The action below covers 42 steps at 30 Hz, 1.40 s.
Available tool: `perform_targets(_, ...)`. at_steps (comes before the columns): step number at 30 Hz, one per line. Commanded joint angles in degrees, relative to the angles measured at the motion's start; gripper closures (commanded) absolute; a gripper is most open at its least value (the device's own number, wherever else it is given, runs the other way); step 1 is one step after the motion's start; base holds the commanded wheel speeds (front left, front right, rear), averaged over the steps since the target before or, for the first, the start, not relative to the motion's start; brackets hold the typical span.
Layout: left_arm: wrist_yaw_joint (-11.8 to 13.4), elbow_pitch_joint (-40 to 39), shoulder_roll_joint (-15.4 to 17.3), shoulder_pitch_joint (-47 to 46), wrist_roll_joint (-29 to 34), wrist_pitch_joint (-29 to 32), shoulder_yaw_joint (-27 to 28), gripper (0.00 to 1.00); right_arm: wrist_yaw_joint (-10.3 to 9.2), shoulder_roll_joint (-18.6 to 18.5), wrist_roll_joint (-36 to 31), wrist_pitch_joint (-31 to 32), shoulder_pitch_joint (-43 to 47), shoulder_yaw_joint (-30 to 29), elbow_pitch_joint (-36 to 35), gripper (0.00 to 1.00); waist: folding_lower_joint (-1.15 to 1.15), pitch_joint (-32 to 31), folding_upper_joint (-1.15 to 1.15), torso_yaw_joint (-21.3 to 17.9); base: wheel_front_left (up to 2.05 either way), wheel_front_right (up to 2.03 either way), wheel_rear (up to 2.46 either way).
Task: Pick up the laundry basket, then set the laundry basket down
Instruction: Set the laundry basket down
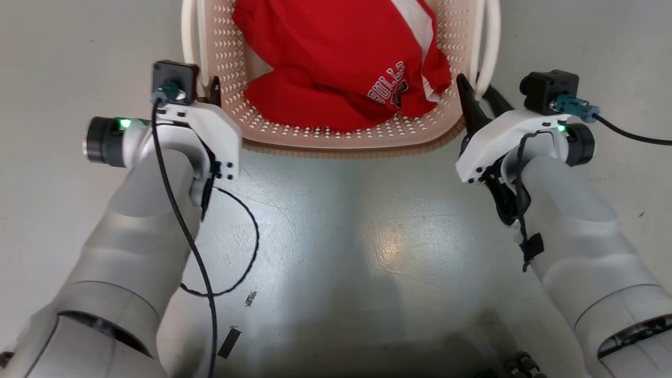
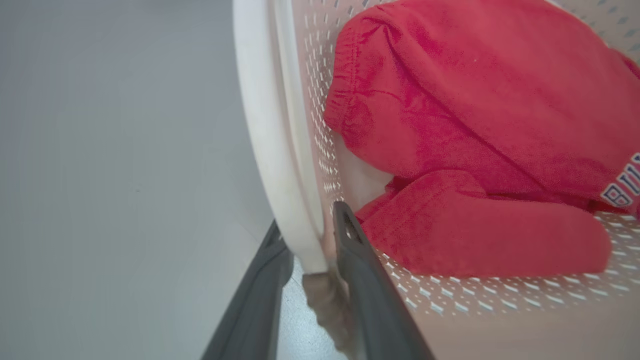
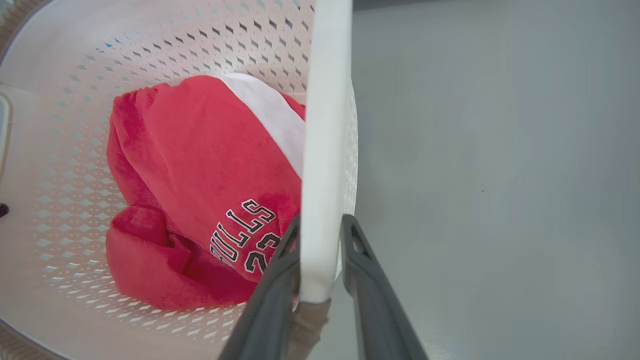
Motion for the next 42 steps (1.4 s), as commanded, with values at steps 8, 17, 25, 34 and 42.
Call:
perform_targets(8,1.67,-0.24,2.21,0.09,-0.90,-0.56,1.87,0.00,0.40,0.14,-4.40,-1.34,2.82,-3.76,-1.36,0.00,0.00,0.30,0.00,0.40,0.00,0.00,0.00)
perform_targets(17,2.35,-3.43,2.26,1.31,-1.02,-0.59,3.44,0.00,0.40,0.14,-6.76,-1.34,4.30,-6.00,-3.51,0.00,0.00,-1.25,0.00,0.60,0.00,0.00,0.00)
perform_targets(25,2.69,-8.23,2.59,4.52,-0.14,-0.59,5.87,0.00,0.40,0.14,-9.30,-1.34,6.17,-8.39,-6.49,0.00,0.00,-6.01,0.00,0.94,0.00,0.00,0.00)
perform_targets(34,2.73,-18.29,3.51,11.15,2.87,-0.60,12.92,0.00,0.40,0.14,-11.95,-1.34,9.92,-11.41,-11.52,0.00,0.00,-14.58,0.00,1.15,0.00,0.00,0.00)
perform_targets(42,2.15,-26.64,3.05,18.73,8.09,-0.60,21.33,0.00,0.40,0.14,-15.02,-1.34,14.11,-14.08,-16.46,0.00,0.00,-22.35,0.00,1.00,0.00,0.00,0.00)
